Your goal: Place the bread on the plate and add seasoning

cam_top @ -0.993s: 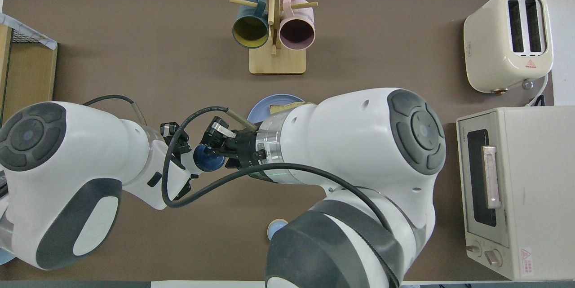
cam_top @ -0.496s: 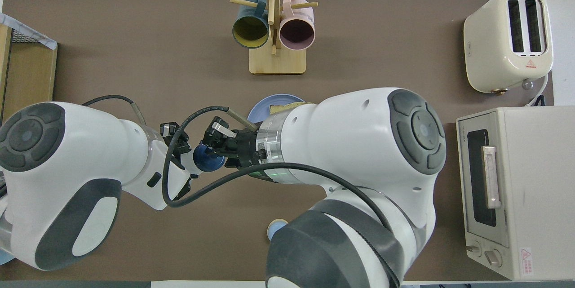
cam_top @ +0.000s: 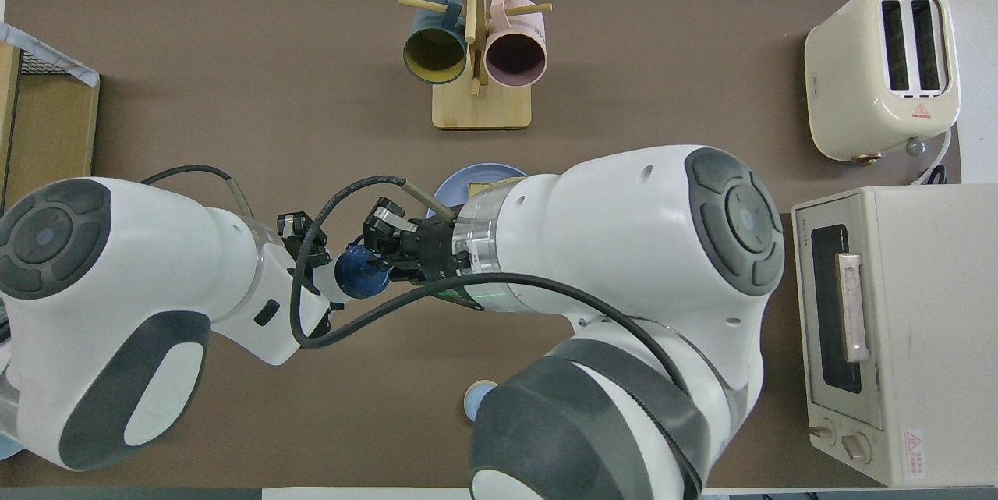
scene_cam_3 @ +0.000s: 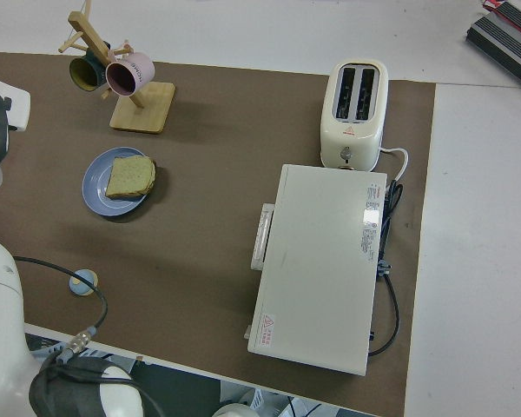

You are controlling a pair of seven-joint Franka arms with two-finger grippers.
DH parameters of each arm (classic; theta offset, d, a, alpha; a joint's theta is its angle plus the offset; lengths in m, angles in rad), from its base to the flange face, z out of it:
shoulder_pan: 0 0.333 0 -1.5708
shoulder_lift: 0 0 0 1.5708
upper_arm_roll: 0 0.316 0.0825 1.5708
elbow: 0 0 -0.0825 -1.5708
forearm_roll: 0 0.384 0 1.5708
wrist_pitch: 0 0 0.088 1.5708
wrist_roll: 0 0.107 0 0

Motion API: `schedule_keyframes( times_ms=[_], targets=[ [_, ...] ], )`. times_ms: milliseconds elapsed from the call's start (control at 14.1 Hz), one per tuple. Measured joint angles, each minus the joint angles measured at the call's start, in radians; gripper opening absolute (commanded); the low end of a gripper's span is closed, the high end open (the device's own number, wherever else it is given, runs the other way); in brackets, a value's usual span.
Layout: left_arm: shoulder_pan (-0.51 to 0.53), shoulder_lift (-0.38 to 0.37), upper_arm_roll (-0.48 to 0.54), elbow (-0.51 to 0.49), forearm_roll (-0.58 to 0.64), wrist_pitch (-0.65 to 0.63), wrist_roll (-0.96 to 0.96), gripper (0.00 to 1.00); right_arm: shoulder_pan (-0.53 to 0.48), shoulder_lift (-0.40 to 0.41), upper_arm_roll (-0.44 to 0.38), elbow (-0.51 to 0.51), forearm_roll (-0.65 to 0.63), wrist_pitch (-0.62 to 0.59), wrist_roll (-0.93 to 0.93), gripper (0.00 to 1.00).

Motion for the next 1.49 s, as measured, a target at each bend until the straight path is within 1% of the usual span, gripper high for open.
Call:
schedule_keyframes(
  times_ms=[71, 142, 425, 638, 922, 1205, 1489],
  targets=[
    [0.000, 0.000, 0.000, 0.000, 0.000, 0.000, 0.000, 0.00, 0.000, 0.000, 0.000, 0.000, 0.000, 0.000, 0.010, 0.03],
    [0.000, 0.000, 0.000, 0.000, 0.001, 0.000, 0.000, 0.00, 0.000, 0.000, 0.000, 0.001, 0.000, 0.000, 0.020, 0.00],
    [0.000, -0.001, 0.000, 0.000, 0.002, 0.001, 0.000, 0.00, -0.003, 0.000, -0.001, 0.001, 0.009, 0.001, 0.034, 0.00],
    [0.001, -0.004, 0.002, 0.010, 0.001, 0.003, -0.001, 0.00, -0.023, 0.002, -0.001, -0.006, 0.076, 0.018, 0.036, 0.00],
    [0.001, -0.004, 0.002, 0.014, 0.001, 0.005, -0.002, 0.00, -0.033, 0.003, 0.000, -0.010, 0.096, 0.022, 0.036, 0.00],
    [0.000, -0.004, 0.000, 0.024, -0.001, 0.017, -0.004, 0.00, -0.064, 0.004, 0.002, -0.017, 0.159, 0.022, 0.036, 0.00],
    [0.000, -0.004, -0.001, 0.028, -0.002, 0.017, -0.008, 0.00, -0.077, 0.004, 0.003, -0.021, 0.169, 0.022, 0.036, 0.00]
  ],
)
